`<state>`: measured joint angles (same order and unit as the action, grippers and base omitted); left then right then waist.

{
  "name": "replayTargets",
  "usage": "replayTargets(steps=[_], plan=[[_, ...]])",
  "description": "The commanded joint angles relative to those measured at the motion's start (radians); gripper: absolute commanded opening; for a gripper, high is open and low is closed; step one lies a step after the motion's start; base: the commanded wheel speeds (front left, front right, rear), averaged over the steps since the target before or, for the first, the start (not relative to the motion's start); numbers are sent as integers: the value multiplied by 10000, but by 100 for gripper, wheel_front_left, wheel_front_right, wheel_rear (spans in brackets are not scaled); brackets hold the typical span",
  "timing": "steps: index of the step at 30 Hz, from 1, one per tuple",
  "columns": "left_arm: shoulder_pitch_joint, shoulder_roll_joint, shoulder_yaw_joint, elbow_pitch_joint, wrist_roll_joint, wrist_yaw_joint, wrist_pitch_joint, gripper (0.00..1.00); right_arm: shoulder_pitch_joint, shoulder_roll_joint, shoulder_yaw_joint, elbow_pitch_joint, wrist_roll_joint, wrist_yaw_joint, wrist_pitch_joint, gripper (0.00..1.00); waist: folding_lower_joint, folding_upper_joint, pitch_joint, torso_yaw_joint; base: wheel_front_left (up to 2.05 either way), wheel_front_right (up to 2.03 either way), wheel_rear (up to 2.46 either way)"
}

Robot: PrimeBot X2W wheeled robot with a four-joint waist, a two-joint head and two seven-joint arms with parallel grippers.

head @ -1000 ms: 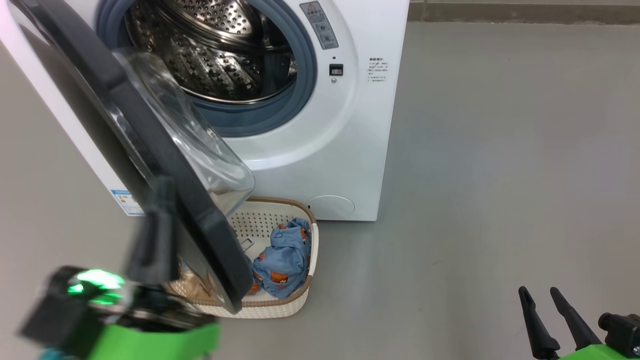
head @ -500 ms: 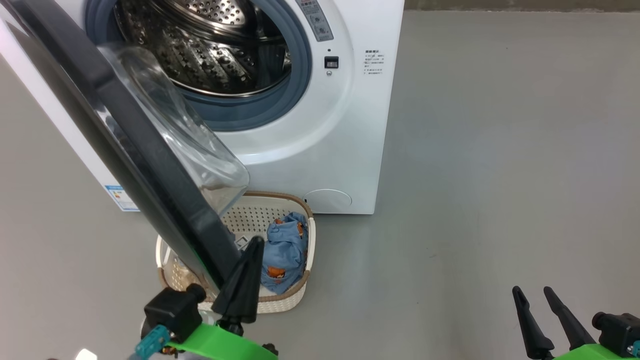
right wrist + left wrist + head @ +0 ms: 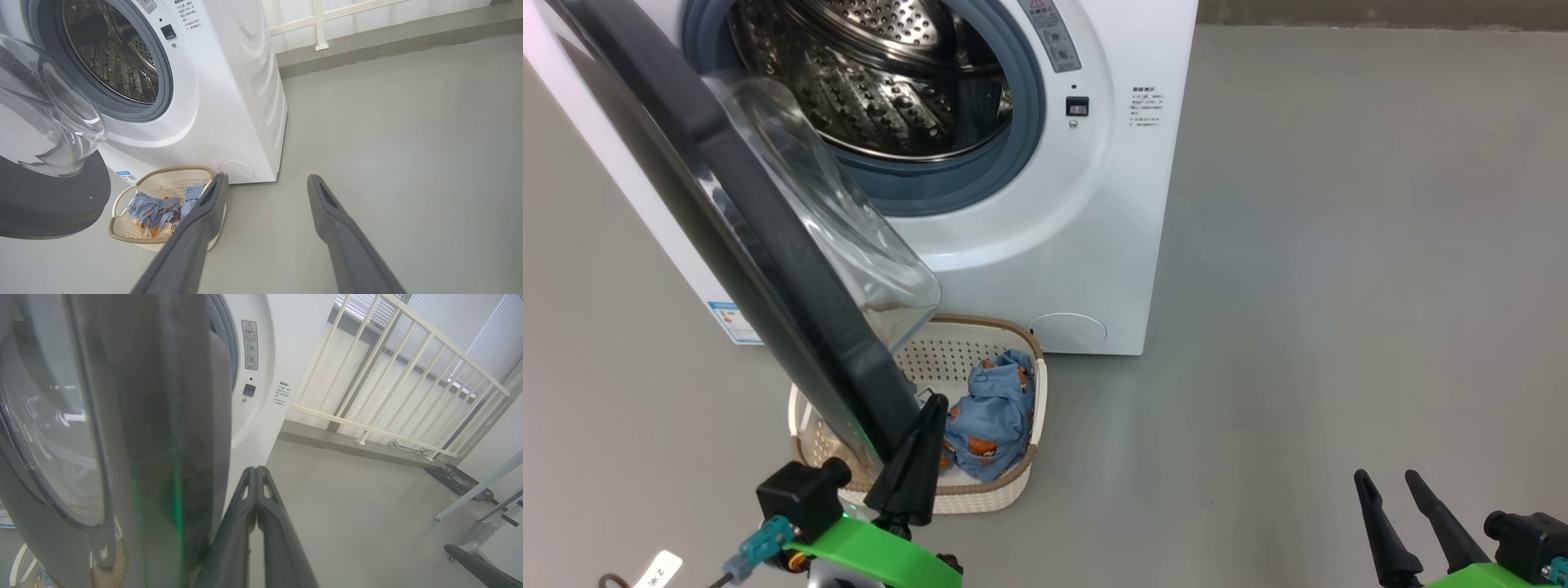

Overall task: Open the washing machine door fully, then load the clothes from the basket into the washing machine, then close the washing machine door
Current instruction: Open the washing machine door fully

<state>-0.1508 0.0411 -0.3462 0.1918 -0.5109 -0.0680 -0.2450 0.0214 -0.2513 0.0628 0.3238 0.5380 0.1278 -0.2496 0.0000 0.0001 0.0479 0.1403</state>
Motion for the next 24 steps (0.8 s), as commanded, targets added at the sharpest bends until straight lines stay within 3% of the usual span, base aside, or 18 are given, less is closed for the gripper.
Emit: replayTargets(steps=[1, 24], plan=[[-504, 92, 504, -77, -55, -1, -119, 0, -217, -140, 257, -206, -160, 29, -122, 100, 0, -1, -23, 31, 0, 0, 0], [423, 120, 1673, -634, 334, 310, -167, 0, -264, -219, 323, -365, -220, 29, -122, 100, 0, -1, 181, 998, 0, 0, 0]])
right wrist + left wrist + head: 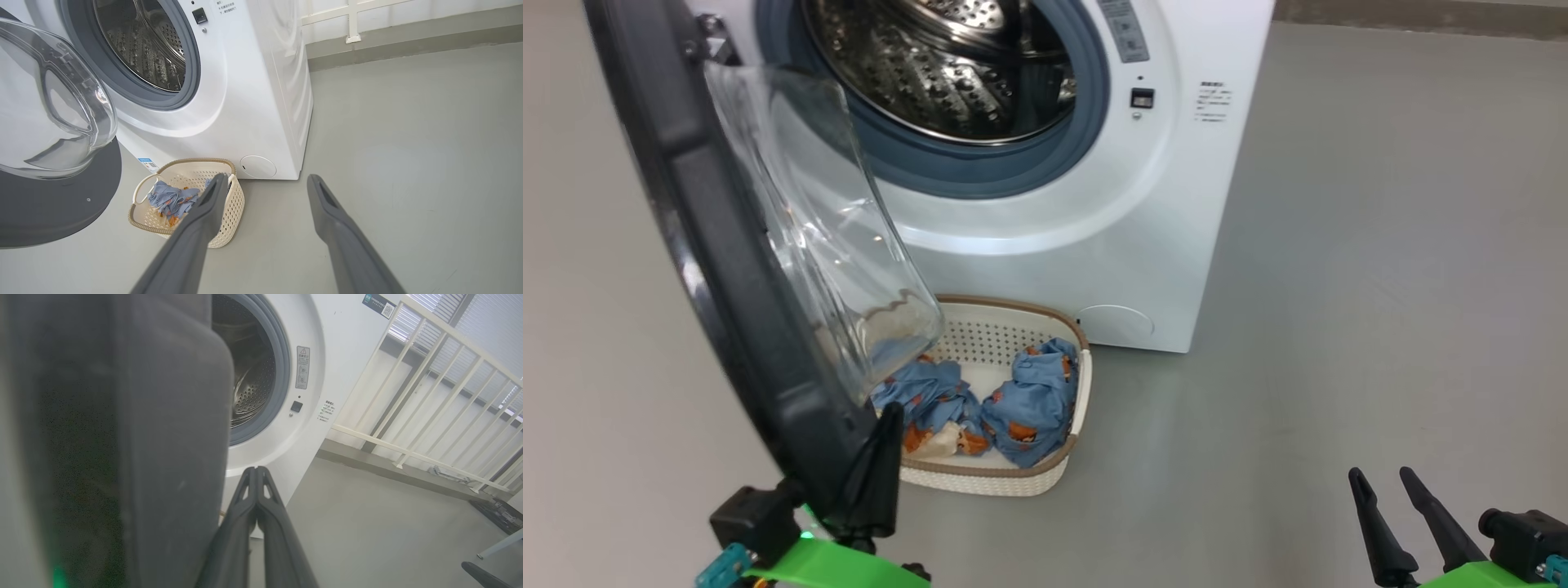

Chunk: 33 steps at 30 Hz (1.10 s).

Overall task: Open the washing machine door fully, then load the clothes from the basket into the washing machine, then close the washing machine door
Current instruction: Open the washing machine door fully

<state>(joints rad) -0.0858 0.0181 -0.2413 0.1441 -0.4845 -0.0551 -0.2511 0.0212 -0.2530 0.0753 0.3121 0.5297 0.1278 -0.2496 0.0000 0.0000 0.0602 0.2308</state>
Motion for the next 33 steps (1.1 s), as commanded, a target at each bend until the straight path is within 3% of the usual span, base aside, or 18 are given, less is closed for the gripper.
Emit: replayTargets(steps=[1, 17, 33], plan=[[-145, 355, 674, -240, 111, 249, -105, 0, -278, -212, 197, -253, -140, 29, -122, 100, 0, 0, 82, 161, 0, 0, 0], [443, 965, 2328, -915, 204, 1333, -106, 0, -468, -233, 269, -273, -167, 29, -122, 100, 0, 0, 415, 947, 0, 0, 0], [-510, 1912, 4462, 260, 92, 1575, -106, 0, -583, -357, 406, -308, -188, 29, -122, 100, 0, 0, 778, 993, 0, 0, 0]])
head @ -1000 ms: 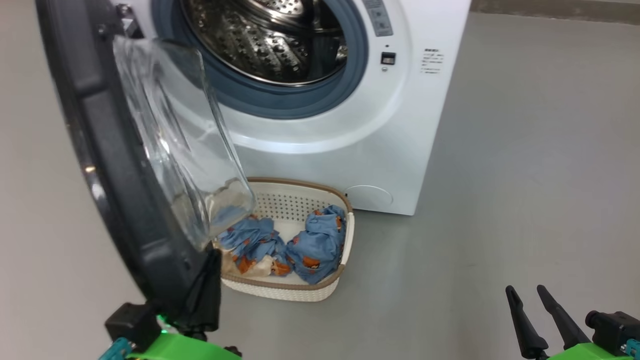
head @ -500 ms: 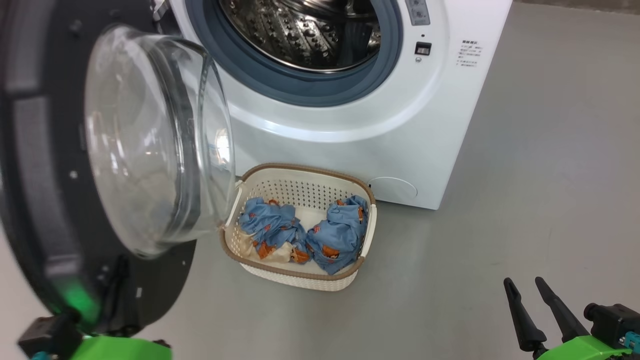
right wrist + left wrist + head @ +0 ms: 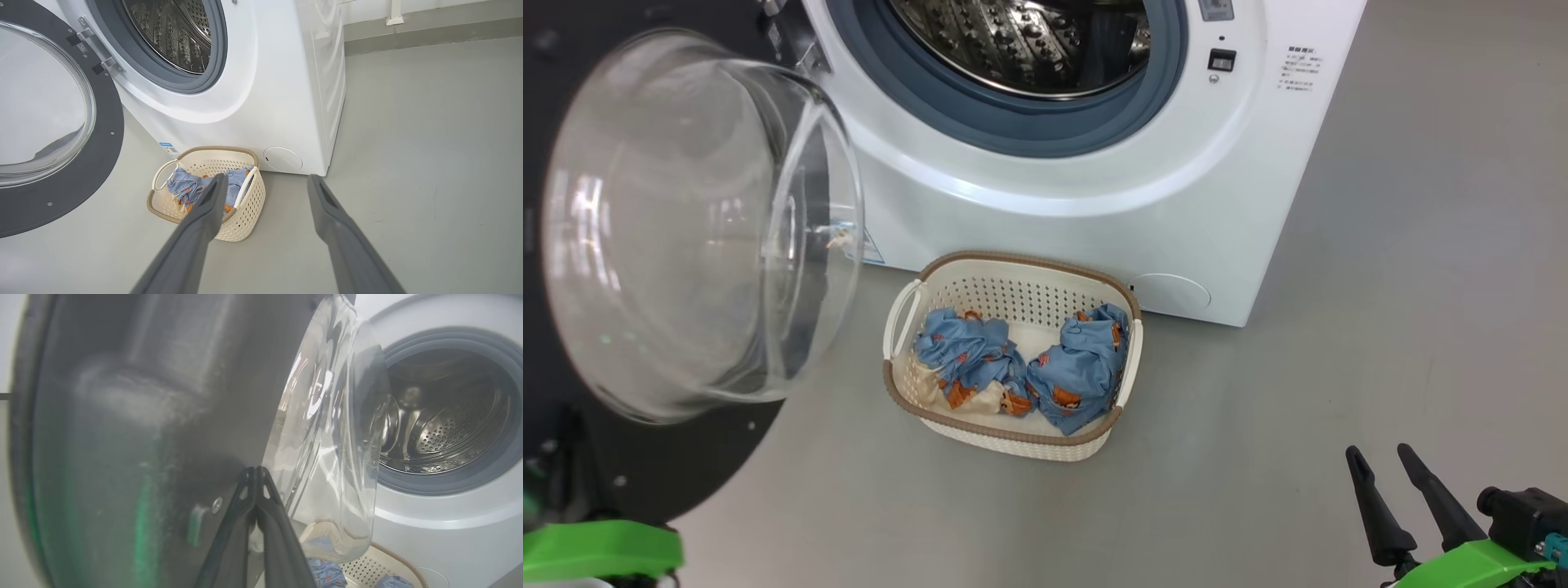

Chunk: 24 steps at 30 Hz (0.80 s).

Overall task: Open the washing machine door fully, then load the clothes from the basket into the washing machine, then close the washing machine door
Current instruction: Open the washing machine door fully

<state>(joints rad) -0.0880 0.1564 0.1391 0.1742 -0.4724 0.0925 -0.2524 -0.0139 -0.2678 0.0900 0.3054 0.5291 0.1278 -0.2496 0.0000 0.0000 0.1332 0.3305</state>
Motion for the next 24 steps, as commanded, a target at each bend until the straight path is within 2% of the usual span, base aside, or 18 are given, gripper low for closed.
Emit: replayTargets(steps=[1, 9, 24], plan=[[-591, 600, 789, 106, -1, 84, -93, 0, -244, -219, 266, -249, -186, 29, -122, 100, 0, 0, 85, -6, 0, 0, 0], [-1349, 987, 1712, 914, 196, 1, -93, 0, -459, -355, 307, -268, -191, 29, -122, 100, 0, 0, 479, -6, 0, 0, 0], [-3374, 2068, 3530, 3496, 1048, -705, -93, 0, -1155, -673, 323, -414, -287, 29, -122, 100, 0, 0, 1827, -101, 0, 0, 0]])
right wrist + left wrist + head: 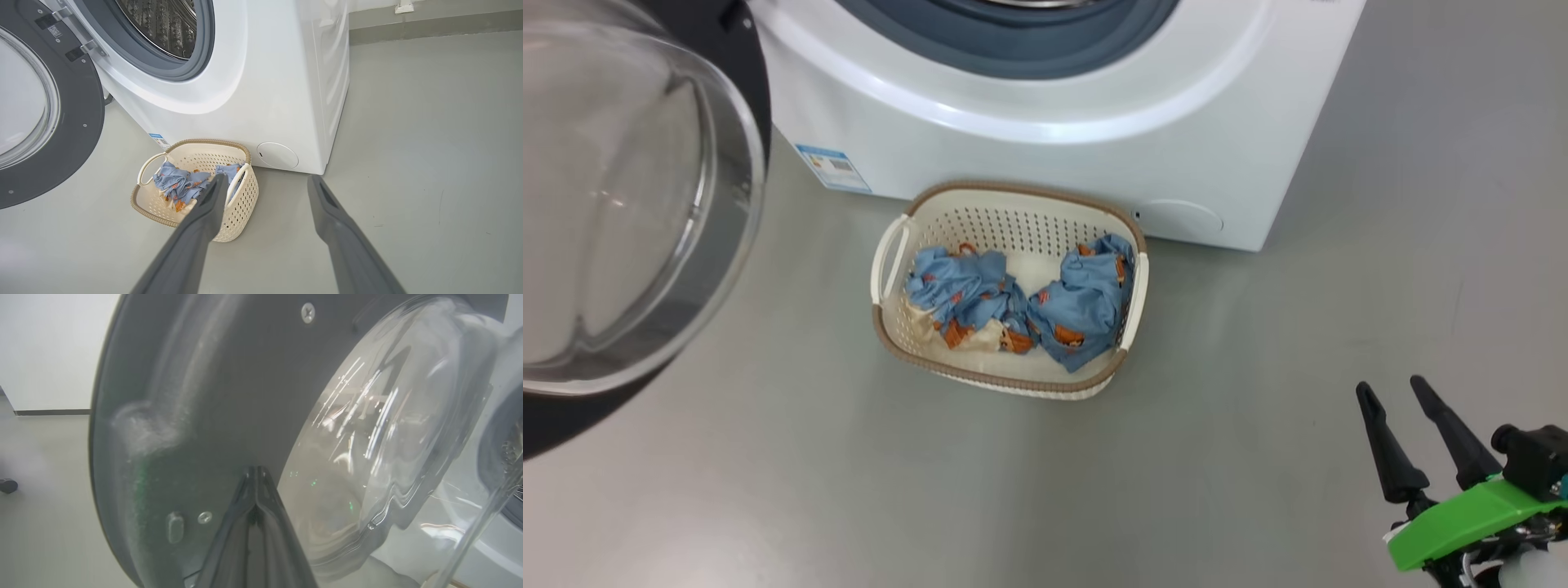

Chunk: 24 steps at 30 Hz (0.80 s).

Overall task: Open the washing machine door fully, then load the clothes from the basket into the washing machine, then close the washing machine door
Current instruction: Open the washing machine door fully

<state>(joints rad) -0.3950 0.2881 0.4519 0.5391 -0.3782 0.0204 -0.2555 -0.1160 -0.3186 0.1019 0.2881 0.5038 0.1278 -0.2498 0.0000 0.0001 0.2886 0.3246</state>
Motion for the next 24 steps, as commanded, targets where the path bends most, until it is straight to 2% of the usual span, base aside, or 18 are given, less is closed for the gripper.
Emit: replayTargets(steps=[1, 9, 18, 24], plan=[[-446, 801, 505, -1, 152, -1, -63, 0, -186, -189, 197, -250, -39, 29, -120, 100, 0, -1, 365, -48, 0, 0, 0], [-1330, 1140, 988, 1043, 637, -255, -63, 0, -457, -301, 123, -296, -99, 29, -120, 100, 0, -1, 859, -96, 0, 0, 0], [-2034, 1386, 1259, 1811, 1182, -68, -63, 0, -570, -334, 158, -265, -137, 29, -120, 100, 0, -1, 931, -123, 0, 0, 0], [-1948, 1330, 1362, 1989, 1380, -96, -63, 0, -508, -266, 201, -166, -112, 29, -120, 100, 0, -1, 594, -129, 0, 0, 0]])
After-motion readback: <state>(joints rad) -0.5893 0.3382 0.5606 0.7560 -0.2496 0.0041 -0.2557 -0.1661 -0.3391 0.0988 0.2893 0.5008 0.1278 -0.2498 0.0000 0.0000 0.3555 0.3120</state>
